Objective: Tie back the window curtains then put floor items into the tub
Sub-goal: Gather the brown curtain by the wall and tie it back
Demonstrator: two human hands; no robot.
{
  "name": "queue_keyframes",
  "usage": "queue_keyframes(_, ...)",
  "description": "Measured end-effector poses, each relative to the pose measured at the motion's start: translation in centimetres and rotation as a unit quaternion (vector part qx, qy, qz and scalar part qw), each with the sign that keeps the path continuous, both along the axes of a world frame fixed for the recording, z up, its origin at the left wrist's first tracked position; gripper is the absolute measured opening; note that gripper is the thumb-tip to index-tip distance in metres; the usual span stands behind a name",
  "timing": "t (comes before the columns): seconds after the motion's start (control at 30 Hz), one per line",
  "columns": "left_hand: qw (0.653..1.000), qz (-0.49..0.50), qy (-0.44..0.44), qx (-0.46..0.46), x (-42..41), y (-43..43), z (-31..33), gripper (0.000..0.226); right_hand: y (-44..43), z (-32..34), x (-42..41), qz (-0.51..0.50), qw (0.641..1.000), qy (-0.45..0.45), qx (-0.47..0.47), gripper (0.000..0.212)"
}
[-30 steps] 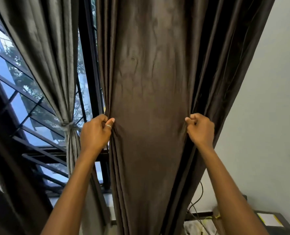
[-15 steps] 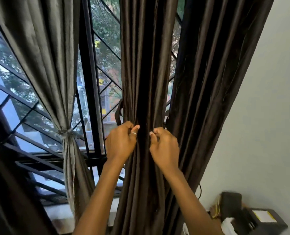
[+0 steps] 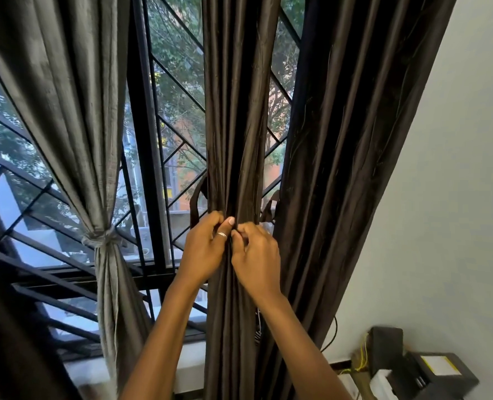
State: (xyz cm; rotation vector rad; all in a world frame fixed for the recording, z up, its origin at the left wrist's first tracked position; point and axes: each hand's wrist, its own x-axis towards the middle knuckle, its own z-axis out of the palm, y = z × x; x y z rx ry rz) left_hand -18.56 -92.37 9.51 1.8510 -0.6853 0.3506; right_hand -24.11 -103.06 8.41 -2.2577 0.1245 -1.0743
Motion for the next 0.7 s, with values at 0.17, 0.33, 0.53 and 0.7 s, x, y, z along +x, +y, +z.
queue_keyframes(0.17, 0.999, -0.021, 0.03, -0.008, -0.3, 0.3, 0.5, 0.031, 0.2, 0.2, 0.0, -0.011, 1.0, 0.001, 0.005, 0.012)
queue_keyframes(0.33, 0.997, 0.017, 0.072, -0.01, -1.1, -0.4, 1.7, 0.053, 0.5, 0.0, -0.2, -0.013, 1.0, -0.007, 0.002, 0.013)
queue_keyframes(0.53, 0.992, 0.119, 0.047, 0.017, -0.9, -1.4, 2.8, 0.051, 0.7, -0.2, -0.3, 0.0, 1.0, -0.016, 0.006, 0.01)
queue_keyframes(0.7, 0.994, 0.105, 0.023, 0.025, -0.9, -1.0, 2.4, 0.039, -1.7, 0.6, -0.9, 0.101, 0.993, 0.029, 0.047, 0.018)
